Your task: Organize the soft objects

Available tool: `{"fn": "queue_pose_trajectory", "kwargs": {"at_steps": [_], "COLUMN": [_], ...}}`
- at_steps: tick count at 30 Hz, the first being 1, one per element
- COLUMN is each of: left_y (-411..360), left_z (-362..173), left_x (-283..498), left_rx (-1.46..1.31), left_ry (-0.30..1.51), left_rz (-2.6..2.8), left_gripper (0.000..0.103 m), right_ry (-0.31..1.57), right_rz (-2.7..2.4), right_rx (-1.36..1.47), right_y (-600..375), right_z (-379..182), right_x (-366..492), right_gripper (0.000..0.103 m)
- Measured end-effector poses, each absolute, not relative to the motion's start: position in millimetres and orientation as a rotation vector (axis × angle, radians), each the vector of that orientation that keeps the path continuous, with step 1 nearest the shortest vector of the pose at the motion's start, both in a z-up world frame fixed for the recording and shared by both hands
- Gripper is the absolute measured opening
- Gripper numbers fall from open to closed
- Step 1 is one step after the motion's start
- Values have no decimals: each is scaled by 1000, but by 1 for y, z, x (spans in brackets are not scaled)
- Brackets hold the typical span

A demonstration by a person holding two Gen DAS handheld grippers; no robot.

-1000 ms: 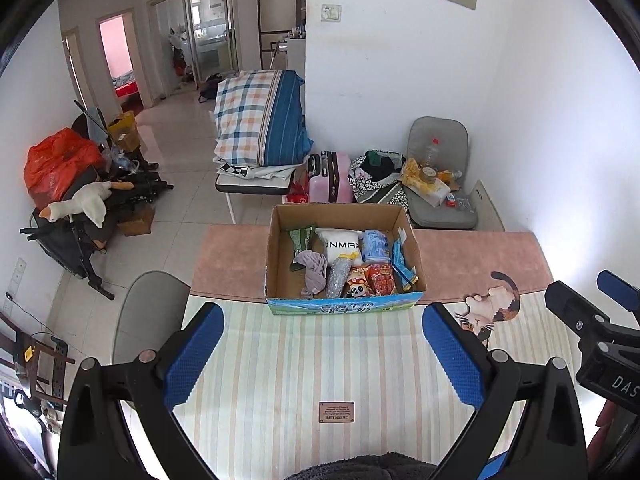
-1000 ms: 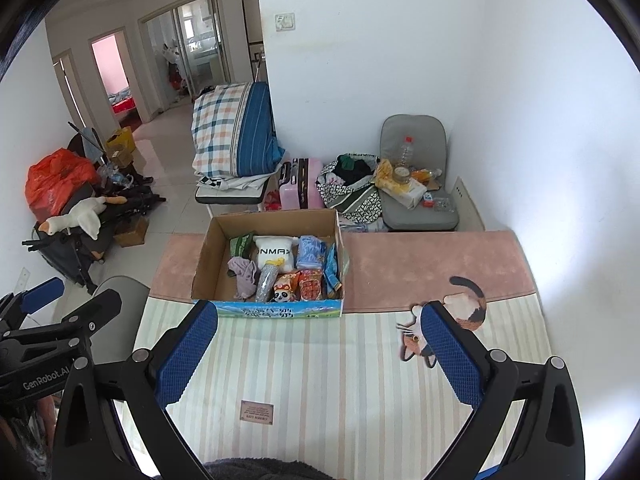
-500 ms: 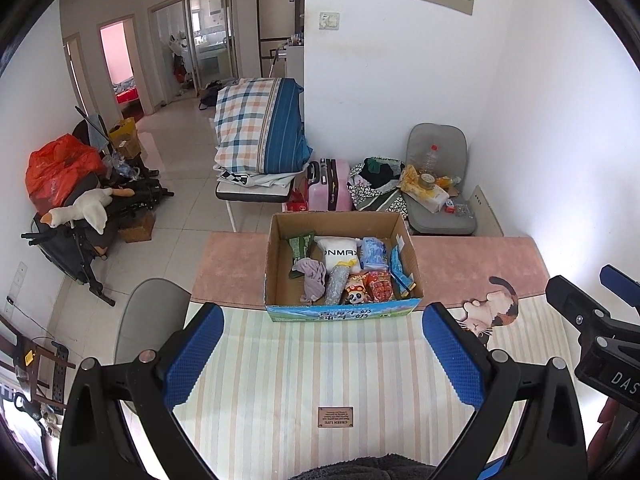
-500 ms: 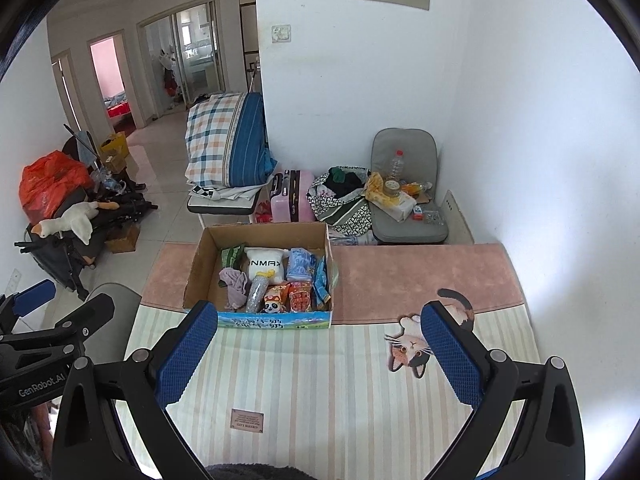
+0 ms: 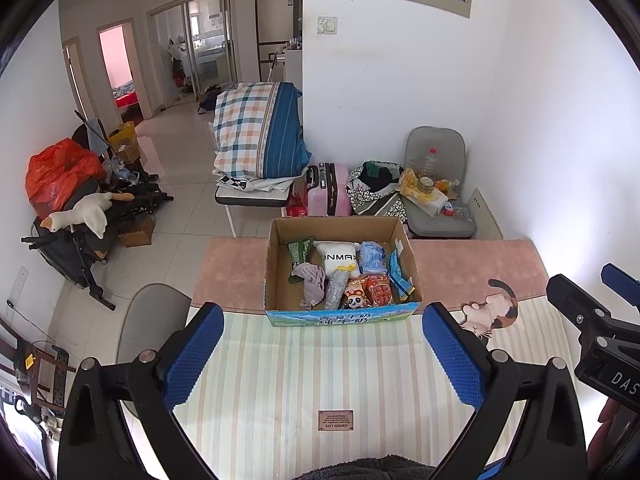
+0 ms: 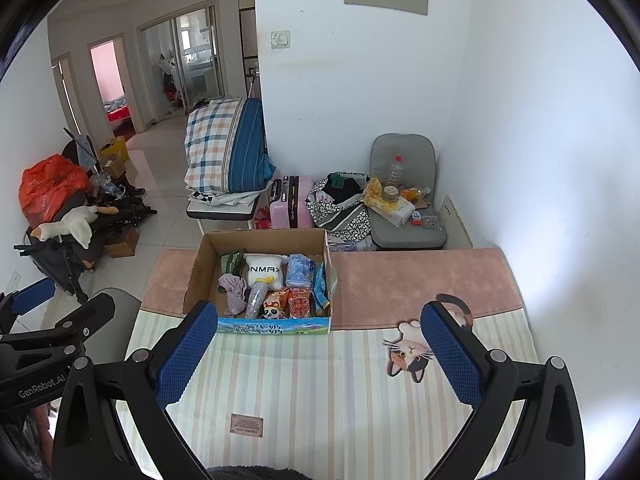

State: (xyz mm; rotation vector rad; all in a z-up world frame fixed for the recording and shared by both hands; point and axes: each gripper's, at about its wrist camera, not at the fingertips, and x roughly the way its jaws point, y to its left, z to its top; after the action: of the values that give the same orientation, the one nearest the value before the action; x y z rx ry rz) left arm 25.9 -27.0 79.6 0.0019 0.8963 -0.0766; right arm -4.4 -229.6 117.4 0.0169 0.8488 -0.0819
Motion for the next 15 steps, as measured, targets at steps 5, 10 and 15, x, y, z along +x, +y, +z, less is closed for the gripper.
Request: {"fn": "queue_pose_trajectory", "kwargs": {"at_steps": [5, 10, 15], "left_y": [-27, -29, -29], "left_z": [80, 78, 78], "left_x": [26, 24, 22], "left_rx": [2, -6, -5], "left_ry": [898, 902, 897], "left_rz": [-75, -74, -70], "left_gripper": [102, 102, 102], "right_ry": [848, 862, 863], "right_rz": [-82, -73, -69], "right_rx": [19, 17, 19], "right_y": [-230, -229, -228], "right_z": [116, 114, 114], "right_x": [-5, -5, -6], "right_gripper": [103, 103, 103]}}
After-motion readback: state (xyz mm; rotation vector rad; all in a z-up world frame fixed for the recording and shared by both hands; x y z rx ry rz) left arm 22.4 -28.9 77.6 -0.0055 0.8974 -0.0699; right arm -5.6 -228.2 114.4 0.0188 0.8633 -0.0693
